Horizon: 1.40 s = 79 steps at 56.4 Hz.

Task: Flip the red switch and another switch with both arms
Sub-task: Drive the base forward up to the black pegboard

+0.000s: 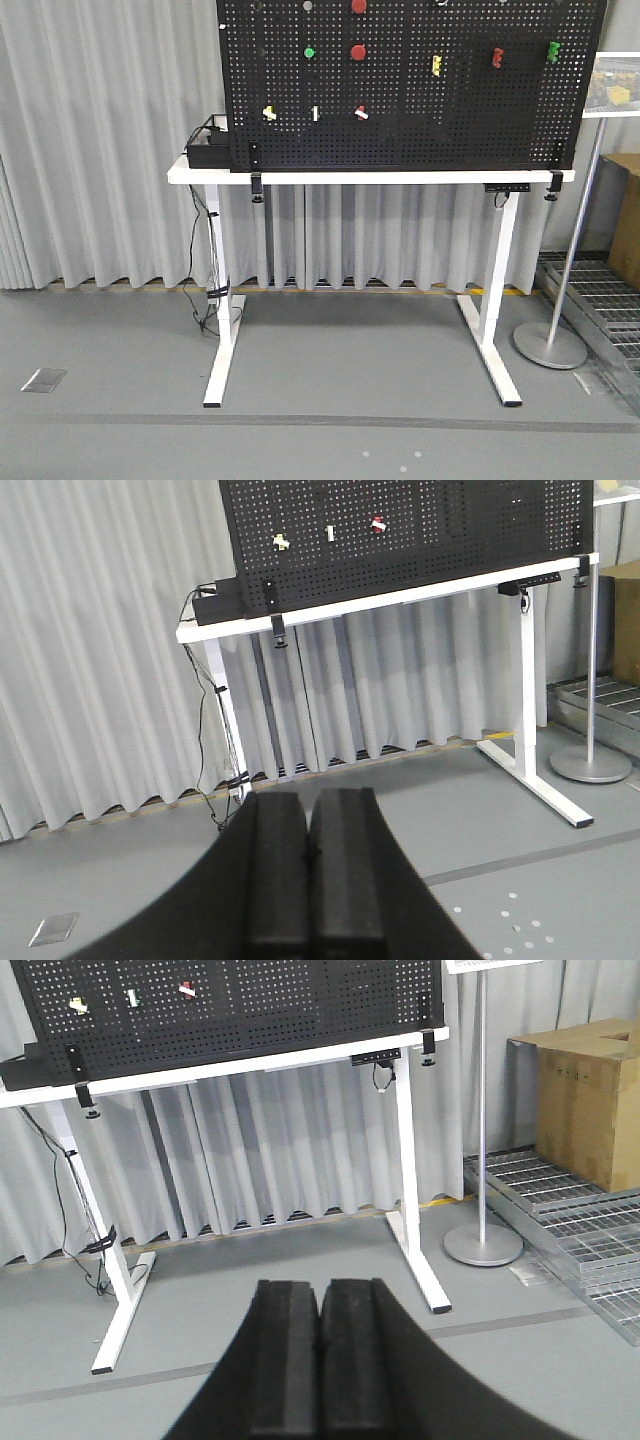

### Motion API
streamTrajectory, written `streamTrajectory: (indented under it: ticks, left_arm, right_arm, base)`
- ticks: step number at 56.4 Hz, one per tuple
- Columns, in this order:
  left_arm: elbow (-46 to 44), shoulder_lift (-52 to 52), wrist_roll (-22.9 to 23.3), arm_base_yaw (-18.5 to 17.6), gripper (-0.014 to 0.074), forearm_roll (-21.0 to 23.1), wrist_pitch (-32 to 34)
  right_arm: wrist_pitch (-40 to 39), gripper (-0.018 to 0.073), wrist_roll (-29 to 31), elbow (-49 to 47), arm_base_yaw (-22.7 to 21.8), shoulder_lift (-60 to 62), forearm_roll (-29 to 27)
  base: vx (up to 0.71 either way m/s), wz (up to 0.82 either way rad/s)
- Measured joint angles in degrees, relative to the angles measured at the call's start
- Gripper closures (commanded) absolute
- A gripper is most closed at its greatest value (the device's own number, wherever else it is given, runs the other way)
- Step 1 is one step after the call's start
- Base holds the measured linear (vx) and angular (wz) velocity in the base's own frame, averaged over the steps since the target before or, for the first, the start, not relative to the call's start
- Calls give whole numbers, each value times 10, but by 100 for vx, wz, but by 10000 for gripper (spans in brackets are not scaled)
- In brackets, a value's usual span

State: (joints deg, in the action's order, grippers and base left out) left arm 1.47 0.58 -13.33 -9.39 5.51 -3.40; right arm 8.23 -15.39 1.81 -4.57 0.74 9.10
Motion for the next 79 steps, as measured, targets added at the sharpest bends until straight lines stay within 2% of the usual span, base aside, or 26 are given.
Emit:
streamTrajectory:
  ticks: [46, 79]
  left_arm:
    - [0, 0, 0, 0, 594, 0, 0]
    - [0, 0, 0, 0, 594, 0, 0]
  right_arm:
    - [0, 566, 0, 0, 0, 0, 0]
    - [0, 566, 0, 0, 0, 0, 0]
  base:
    - [1, 0]
    - [23, -1]
